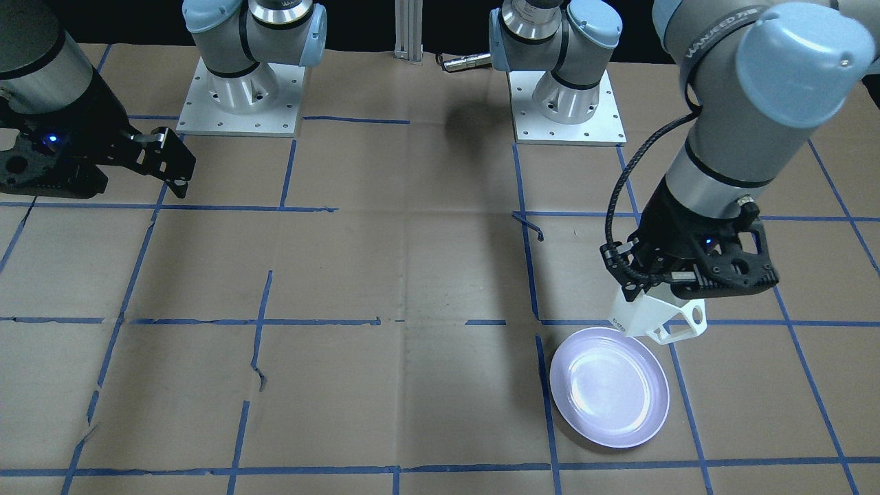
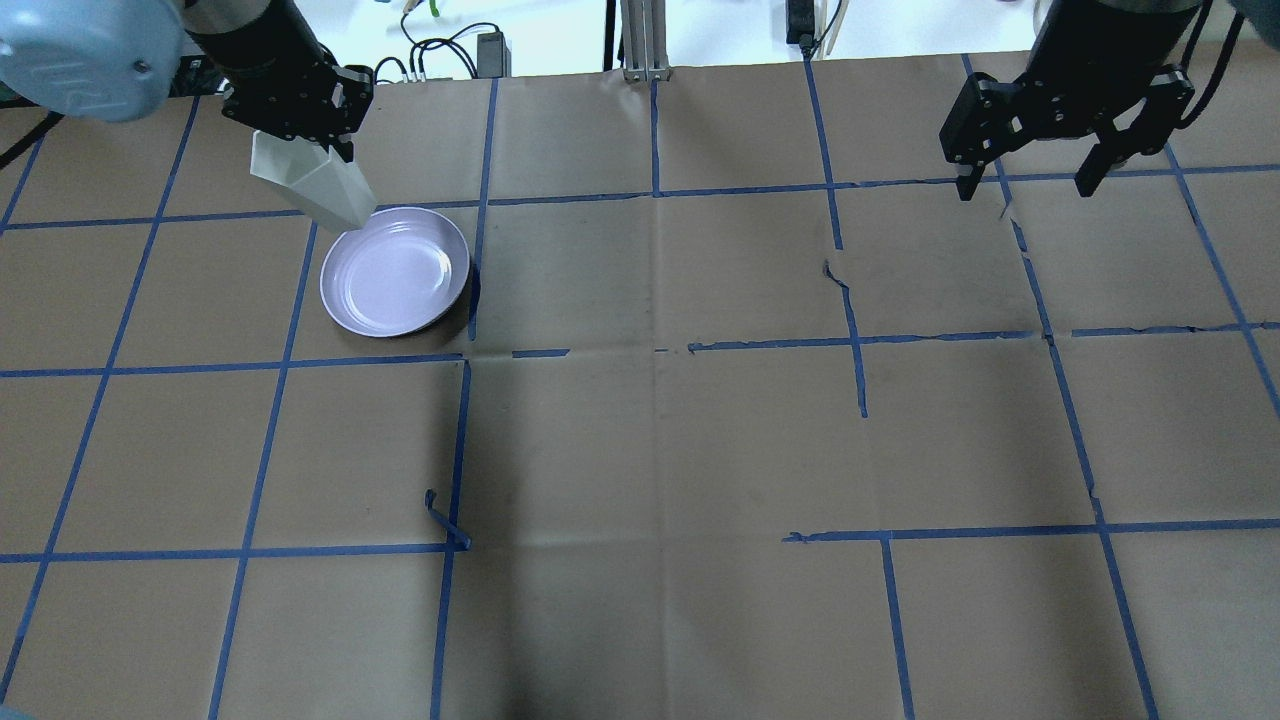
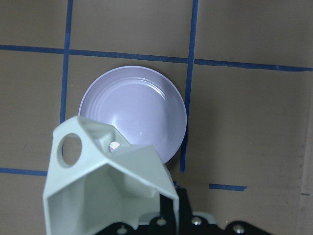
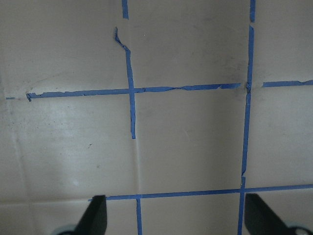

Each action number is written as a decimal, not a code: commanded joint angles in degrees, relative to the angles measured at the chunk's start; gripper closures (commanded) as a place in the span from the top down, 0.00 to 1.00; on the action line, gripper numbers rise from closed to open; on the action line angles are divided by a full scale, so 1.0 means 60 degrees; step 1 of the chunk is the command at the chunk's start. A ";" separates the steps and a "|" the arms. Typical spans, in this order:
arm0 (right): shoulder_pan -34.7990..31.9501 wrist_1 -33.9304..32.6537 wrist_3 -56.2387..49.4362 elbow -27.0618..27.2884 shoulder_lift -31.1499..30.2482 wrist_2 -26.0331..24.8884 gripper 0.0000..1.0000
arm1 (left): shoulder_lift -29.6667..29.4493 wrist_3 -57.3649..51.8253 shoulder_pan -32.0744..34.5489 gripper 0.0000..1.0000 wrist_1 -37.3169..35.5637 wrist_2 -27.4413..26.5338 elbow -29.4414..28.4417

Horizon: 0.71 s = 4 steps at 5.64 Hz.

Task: Flip cup and place on plate
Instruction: 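Carry the upright mug over the lavender plate and lower it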

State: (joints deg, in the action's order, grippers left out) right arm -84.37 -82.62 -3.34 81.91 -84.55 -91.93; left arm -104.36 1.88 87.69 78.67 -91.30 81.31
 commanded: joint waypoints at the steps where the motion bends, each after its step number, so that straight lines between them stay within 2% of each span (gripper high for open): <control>1: 0.0000 0.0000 0.0000 0.0000 0.0000 0.0000 1.00 | -0.0431 -0.0585 0.0079 0.00 -0.1338 -0.0295 0.0930; 3: 0.0000 0.0000 0.0000 0.0000 0.0000 0.0000 1.00 | -0.1339 -0.1260 -0.0651 0.00 -0.1817 -0.0253 0.1170; 4: 0.0000 0.0000 0.0000 0.0000 0.0000 0.0000 1.00 | -0.1778 -0.1294 -0.0669 0.00 -0.1933 -0.0223 0.1228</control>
State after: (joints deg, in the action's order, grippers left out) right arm -84.37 -82.62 -3.34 81.91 -84.55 -91.93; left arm -112.53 -4.96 84.32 67.81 -92.80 88.27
